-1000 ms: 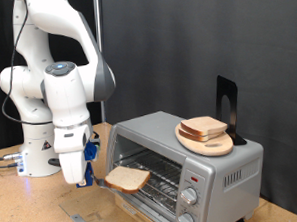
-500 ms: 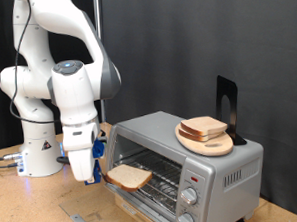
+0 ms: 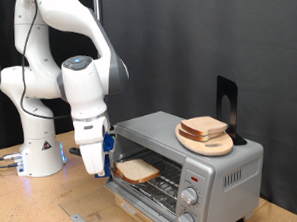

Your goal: Make a piece of toast with the oven

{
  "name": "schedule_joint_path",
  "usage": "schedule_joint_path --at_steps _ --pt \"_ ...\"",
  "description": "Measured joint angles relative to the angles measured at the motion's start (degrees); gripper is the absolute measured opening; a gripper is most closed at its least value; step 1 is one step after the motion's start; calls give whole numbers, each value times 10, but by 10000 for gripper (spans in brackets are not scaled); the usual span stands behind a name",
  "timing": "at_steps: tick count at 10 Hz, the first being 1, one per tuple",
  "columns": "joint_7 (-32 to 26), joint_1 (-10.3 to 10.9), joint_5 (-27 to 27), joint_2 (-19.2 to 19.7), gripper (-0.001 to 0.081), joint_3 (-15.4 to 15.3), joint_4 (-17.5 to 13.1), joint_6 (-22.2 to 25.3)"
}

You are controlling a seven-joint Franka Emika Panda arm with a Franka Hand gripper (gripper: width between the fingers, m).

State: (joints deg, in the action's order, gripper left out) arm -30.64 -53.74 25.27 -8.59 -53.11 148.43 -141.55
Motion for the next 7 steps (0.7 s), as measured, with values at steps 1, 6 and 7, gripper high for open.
schedule_joint_path --at_steps 1,6,7 --pt "0 0 1 -1 269 0 0 1" --pt "15 -4 -14 -2 269 0 0 14" --pt "28 -8 -35 -2 269 0 0 19"
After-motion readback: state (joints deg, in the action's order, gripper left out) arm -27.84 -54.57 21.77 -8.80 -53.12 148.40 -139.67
